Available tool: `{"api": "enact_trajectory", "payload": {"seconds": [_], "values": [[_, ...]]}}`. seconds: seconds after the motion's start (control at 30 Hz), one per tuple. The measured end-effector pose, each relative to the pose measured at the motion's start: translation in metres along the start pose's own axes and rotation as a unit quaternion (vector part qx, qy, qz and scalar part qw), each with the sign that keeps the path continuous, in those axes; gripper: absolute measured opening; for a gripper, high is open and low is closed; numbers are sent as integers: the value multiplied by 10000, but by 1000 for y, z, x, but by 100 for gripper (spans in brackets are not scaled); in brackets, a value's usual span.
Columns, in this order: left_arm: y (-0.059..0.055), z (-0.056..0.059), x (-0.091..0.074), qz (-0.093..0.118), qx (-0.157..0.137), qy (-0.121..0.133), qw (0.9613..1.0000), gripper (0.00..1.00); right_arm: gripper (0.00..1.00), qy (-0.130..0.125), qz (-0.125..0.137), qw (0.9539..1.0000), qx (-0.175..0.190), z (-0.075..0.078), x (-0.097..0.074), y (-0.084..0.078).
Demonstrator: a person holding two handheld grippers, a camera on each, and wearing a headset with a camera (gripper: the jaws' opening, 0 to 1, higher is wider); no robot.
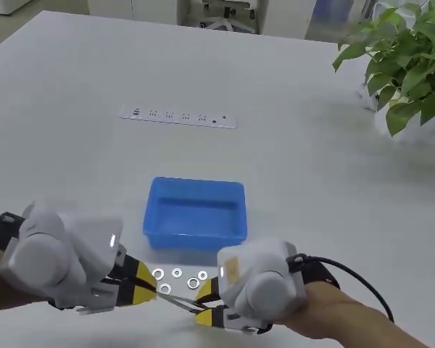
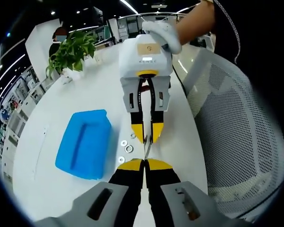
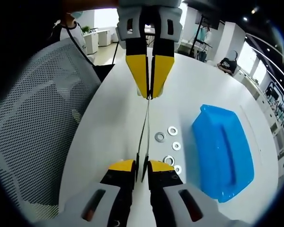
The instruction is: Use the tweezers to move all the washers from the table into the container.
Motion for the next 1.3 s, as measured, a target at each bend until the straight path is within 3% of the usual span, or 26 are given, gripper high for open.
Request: {"api": "enact_trajectory", "payload": {"seconds": [0.5, 0.87, 1.3], "values": [[27, -7, -5, 253, 144, -4, 9996, 5, 12, -133, 257, 9991, 296, 3, -5, 4], [34, -8, -1, 277, 186, -25, 9994, 5, 13, -158, 299, 9987, 386, 4, -5, 2], [49, -9, 8, 459, 314, -110, 9984, 6, 12, -165, 289, 9986, 406, 3, -6, 0]]}}
Point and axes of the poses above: the centre of the closed fingertips' face, and the gripper's own axes: x roughly forward along the fingers, z roughly to its right, y roughly out of its top, the point moved 10 cm from there along -x, roughly backward along the fingers, and after that the axes turned 1 degree about y, right-handed, at the moved point
